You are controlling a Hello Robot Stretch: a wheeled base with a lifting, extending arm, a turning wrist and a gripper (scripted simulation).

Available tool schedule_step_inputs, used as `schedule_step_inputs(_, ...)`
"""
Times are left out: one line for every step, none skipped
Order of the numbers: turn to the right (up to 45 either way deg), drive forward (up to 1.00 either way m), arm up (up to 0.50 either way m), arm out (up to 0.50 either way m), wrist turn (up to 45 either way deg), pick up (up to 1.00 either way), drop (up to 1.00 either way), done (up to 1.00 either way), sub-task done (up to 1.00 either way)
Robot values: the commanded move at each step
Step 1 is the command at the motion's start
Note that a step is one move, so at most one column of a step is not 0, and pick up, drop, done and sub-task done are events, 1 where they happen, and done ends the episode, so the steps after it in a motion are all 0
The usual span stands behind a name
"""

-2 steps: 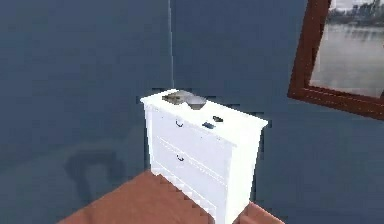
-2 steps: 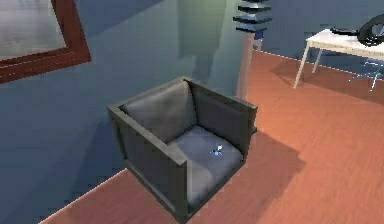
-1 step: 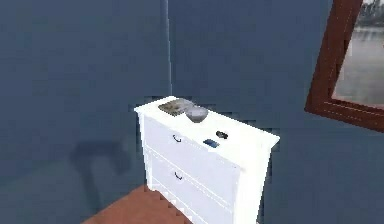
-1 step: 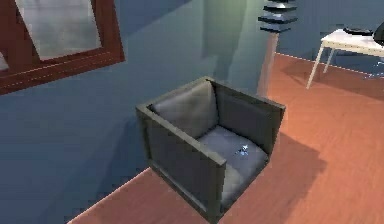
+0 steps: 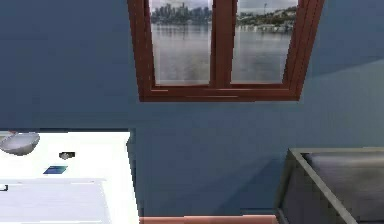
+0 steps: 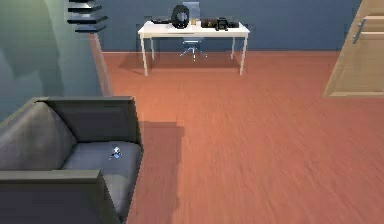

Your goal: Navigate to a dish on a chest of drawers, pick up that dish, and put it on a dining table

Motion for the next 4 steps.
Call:
schedule_step_inputs(12.0,0.00,0.00,0.00,0.0,0.00,0.00,0.00,0.00)
schedule_step_inputs(0.0,0.10,0.00,0.00,0.0,0.00,0.00,0.00,0.00)
schedule_step_inputs(-45.0,0.00,0.00,0.00,0.0,0.00,0.00,0.00,0.00)
schedule_step_inputs(-45.0,0.00,0.00,0.00,0.0,0.00,0.00,0.00,0.00)
